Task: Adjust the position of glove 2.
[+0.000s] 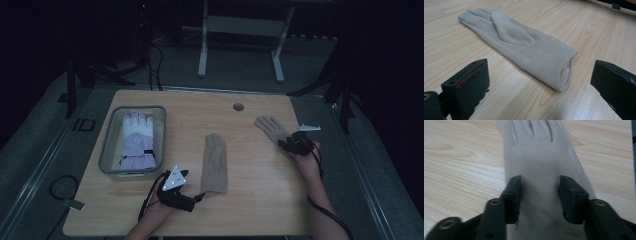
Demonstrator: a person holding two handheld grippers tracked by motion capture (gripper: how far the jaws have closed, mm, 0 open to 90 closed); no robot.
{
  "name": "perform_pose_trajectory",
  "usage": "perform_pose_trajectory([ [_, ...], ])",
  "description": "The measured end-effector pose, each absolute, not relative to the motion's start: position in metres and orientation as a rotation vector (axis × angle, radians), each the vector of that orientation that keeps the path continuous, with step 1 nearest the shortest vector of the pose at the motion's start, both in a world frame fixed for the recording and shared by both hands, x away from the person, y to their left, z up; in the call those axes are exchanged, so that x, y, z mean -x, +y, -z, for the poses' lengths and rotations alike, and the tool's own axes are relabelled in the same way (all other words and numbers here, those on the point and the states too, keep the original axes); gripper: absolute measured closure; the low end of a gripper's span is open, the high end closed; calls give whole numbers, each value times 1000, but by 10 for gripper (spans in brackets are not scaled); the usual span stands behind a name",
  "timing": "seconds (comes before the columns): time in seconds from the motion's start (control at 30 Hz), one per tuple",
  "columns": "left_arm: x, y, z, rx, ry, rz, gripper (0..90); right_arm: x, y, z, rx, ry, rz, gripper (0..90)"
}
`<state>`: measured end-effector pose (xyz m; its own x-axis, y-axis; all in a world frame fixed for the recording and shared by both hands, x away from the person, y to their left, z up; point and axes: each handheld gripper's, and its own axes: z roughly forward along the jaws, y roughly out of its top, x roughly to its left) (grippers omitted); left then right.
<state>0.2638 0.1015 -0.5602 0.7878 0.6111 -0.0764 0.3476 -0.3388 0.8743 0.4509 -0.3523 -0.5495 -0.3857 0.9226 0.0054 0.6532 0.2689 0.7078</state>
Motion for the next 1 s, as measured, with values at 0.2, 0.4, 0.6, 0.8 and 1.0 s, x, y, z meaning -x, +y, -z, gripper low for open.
perform_pose_trajectory([
  [0.2,-264,102,559,-1953,720,-318,22,-446,-338,545,-1442,2151,-832,791],
  [0.4,-265,103,560,-1948,733,-324,22,-432,-322,534,-1535,2087,-884,814],
  [0.6,-265,103,559,-1945,737,-323,23,-404,-313,514,-1556,2022,-932,820],
  [0.8,-265,103,559,-1951,735,-328,23,-372,-305,501,-1555,2009,-924,820],
  [1.0,-264,103,559,-1949,732,-331,23,-347,-301,504,-1582,1997,-919,819],
])
